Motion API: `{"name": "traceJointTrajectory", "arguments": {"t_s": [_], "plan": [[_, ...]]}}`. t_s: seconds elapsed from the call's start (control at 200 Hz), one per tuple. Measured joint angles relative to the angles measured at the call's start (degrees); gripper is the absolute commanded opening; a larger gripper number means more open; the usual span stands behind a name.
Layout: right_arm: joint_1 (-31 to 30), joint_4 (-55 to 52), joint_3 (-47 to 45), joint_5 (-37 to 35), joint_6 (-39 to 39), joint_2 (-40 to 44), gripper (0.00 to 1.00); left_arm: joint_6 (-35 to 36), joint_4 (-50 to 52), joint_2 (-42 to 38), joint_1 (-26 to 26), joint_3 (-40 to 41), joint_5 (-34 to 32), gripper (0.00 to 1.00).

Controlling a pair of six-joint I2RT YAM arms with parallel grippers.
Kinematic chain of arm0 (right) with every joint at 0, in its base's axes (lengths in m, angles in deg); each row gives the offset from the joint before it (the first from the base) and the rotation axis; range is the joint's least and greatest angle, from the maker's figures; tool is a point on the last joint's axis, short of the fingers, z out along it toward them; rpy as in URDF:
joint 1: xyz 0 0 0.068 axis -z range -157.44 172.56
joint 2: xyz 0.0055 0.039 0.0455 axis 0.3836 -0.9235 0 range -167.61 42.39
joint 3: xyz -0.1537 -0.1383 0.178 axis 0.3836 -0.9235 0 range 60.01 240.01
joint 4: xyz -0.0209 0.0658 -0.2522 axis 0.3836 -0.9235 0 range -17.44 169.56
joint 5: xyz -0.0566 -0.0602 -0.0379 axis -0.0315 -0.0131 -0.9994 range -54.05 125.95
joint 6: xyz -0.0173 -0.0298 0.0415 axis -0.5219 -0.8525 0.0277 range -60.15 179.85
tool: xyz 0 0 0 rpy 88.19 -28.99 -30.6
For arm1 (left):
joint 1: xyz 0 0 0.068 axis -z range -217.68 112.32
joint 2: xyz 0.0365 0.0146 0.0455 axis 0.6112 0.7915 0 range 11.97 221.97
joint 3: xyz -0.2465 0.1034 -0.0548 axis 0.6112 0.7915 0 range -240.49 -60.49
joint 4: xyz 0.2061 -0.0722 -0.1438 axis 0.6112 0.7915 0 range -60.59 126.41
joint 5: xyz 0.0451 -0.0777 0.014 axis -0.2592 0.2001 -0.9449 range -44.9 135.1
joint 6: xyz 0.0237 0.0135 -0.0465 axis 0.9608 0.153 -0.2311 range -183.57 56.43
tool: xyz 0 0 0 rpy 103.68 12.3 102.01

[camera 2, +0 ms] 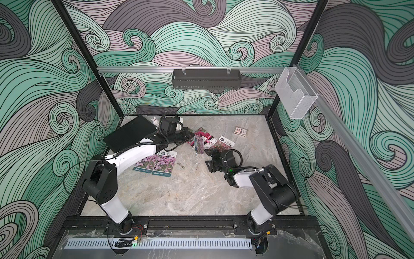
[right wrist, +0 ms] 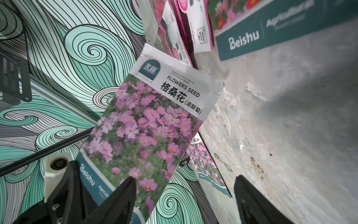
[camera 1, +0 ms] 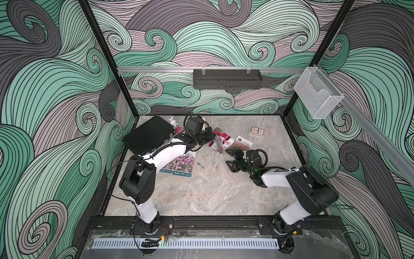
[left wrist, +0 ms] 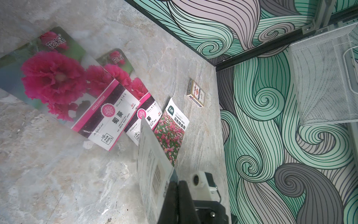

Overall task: Arrange the seed packets in a row
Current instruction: Pick up the seed packet from the center of the board.

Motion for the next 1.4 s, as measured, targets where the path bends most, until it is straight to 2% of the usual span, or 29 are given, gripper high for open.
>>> {"name": "traceJointTrajectory", "arguments": {"t_s": [0.105,0.22,0.425,0.535,0.64,0.765,0.936,1.121,1.401], "plan": [[-2.2,8.5,0.0,-2.2,4.3,-5.7,0.89,0.9,-0.4,0.0,-0.2,0.1,0.6,0.00],[-3.3,16.3,0.7,-4.6,7.9,-10.6,0.84,1.9,-0.5,0.0,-0.4,0.5,1.5,0.00],[-4.2,24.7,2.7,-7.8,11.0,-14.5,0.84,3.7,-0.8,0.0,-0.6,1.9,3.8,0.00],[-4.3,26.4,3.7,-8.6,11.9,-15.6,0.79,4.3,-1.3,-0.8,-0.6,3.4,4.9,0.00],[-4.3,27.1,3.8,-9.4,12.2,-15.8,0.67,4.7,-1.3,-2.0,-0.6,4.4,5.4,0.00],[-4.4,27.6,3.8,-10.7,12.0,-15.8,0.59,5.0,-1.4,-3.3,-0.6,5.3,5.6,0.00],[-4.4,28.0,2.1,-12.5,10.2,-14.6,0.51,5.3,-1.3,-4.2,-0.6,6.3,5.6,0.00],[-2.9,28.2,1.8,-12.6,7.4,-14.5,0.35,6.0,-1.0,-5.0,-0.6,7.5,5.5,0.00],[-1.6,26.6,1.8,-12.1,1.6,-13.0,0.27,6.3,-0.6,-7.8,-0.6,11.1,4.9,0.00]]}}
